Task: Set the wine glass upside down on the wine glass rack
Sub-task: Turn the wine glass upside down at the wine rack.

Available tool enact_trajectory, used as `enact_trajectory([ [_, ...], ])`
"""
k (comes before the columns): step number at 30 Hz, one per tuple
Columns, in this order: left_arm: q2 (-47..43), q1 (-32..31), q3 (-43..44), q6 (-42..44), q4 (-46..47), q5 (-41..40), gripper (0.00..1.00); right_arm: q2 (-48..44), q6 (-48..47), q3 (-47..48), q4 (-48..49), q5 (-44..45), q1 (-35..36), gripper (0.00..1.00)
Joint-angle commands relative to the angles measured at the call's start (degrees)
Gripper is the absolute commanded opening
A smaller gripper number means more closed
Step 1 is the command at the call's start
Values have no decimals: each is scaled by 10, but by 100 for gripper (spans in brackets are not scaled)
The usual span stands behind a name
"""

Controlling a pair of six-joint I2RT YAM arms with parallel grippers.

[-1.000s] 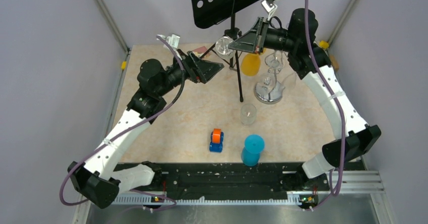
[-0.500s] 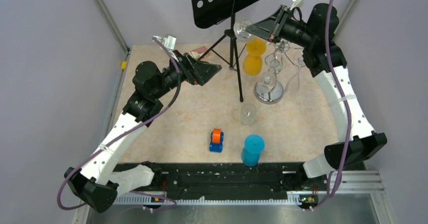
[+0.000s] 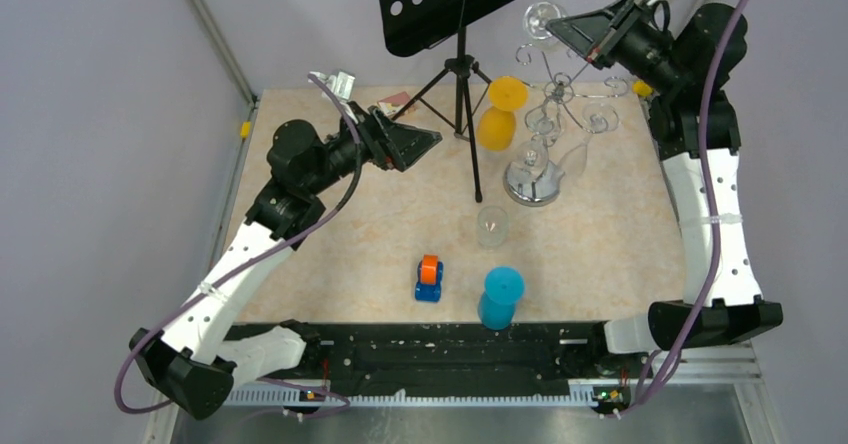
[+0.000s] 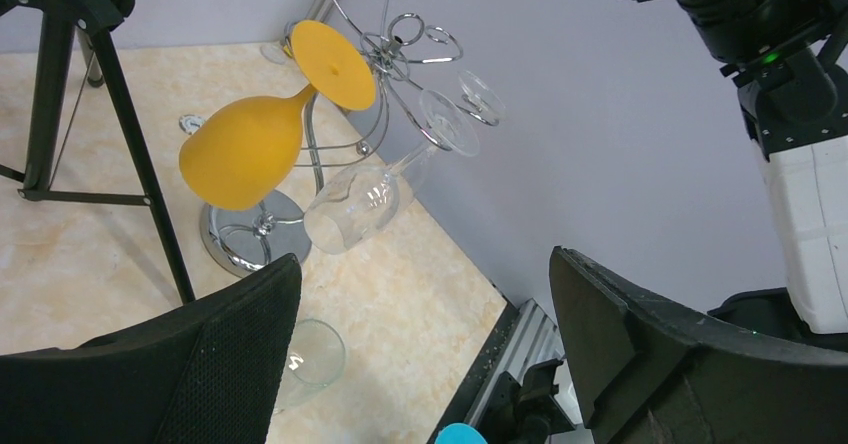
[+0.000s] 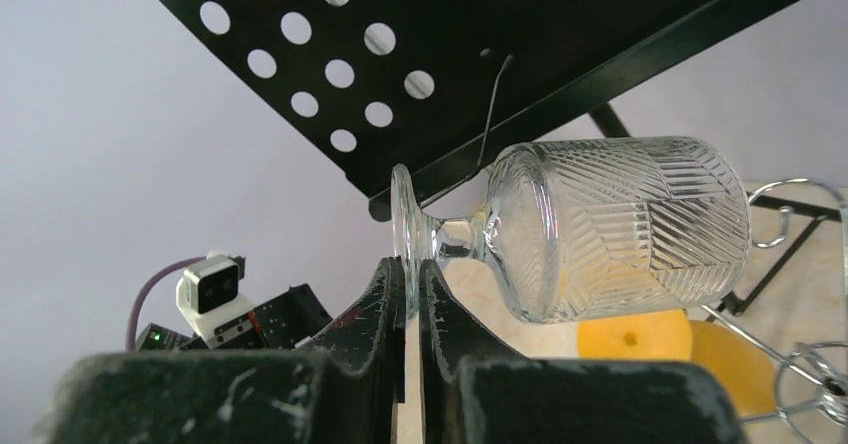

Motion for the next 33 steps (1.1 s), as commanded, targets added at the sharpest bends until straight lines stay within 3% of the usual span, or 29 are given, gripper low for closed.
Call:
enact_trajectory([
  [1,3,-1,8,8,13,7,96,-38,-31,37,30,24,-35,0],
  [15,14,-1,5,10,16,3,96,-23,-31,29,43,52,-150,0],
  [33,67,-1,36,20,39,26,96,-6,42,-108,140,88,-227,0],
])
